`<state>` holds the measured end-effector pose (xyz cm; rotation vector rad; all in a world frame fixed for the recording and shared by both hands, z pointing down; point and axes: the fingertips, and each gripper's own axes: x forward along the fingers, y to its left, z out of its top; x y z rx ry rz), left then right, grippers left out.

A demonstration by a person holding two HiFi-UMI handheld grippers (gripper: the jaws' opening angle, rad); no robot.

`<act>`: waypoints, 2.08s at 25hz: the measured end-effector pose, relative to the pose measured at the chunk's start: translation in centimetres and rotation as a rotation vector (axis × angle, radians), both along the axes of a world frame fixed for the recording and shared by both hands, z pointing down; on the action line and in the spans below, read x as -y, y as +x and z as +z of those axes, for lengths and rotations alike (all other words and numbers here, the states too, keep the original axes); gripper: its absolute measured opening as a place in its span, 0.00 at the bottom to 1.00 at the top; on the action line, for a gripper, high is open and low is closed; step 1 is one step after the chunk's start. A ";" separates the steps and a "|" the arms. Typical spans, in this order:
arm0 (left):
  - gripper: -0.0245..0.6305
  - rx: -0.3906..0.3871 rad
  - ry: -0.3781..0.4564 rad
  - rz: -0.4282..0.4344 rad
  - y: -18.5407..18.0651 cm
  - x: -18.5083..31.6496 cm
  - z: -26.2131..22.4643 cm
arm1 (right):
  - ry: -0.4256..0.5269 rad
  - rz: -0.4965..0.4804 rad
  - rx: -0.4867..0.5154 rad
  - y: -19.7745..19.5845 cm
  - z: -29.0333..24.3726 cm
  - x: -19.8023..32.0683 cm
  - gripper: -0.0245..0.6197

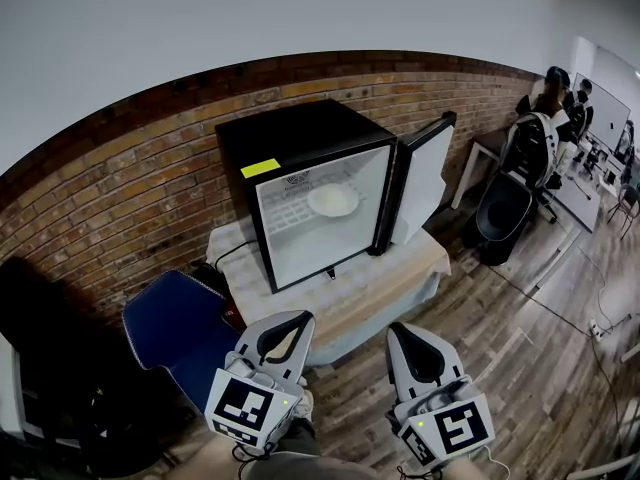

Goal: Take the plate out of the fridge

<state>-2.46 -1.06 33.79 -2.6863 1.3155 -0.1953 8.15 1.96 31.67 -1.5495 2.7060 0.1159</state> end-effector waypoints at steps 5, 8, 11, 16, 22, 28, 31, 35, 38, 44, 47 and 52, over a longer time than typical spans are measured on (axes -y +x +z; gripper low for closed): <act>0.07 -0.005 -0.016 0.006 -0.1 3.5 -0.1 | -0.012 0.009 0.002 -0.4 0.0 3.5 0.09; 0.07 -0.026 -0.021 0.012 -0.4 5.7 -0.2 | -0.033 0.004 0.002 -0.8 0.4 5.7 0.09; 0.07 -0.028 -0.033 0.021 -0.8 8.2 0.1 | -0.054 0.002 -0.001 -1.6 0.8 8.3 0.09; 0.07 -0.040 -0.067 0.034 -1.7 12.8 0.4 | -0.078 0.007 -0.014 -3.2 1.0 13.1 0.09; 0.07 -0.045 -0.075 0.069 -2.5 17.7 0.5 | -0.089 0.039 -0.016 -4.3 0.8 18.4 0.09; 0.07 -0.039 -0.074 0.121 -2.8 20.9 0.6 | -0.092 0.073 -0.013 -5.3 0.2 22.4 0.09; 0.07 -0.034 -0.064 0.140 -3.1 22.2 0.5 | -0.090 0.086 -0.011 -5.8 0.1 23.7 0.09; 0.07 -0.034 -0.075 0.164 -3.2 23.1 0.7 | -0.089 0.100 -0.014 -6.2 0.0 25.0 0.09; 0.07 -0.043 -0.084 0.173 -3.0 23.4 0.7 | -0.088 0.112 -0.016 -6.2 -0.1 25.5 0.09; 0.07 -0.061 -0.089 0.165 -2.9 24.2 0.7 | -0.095 0.125 -0.020 -5.6 0.3 26.2 0.09; 0.07 -0.040 -0.069 0.163 -2.5 24.5 0.7 | -0.106 0.114 -0.016 -5.2 0.6 26.6 0.09; 0.07 -0.038 -0.068 0.127 -2.1 24.9 0.5 | -0.117 0.081 -0.009 -4.7 0.8 27.3 0.09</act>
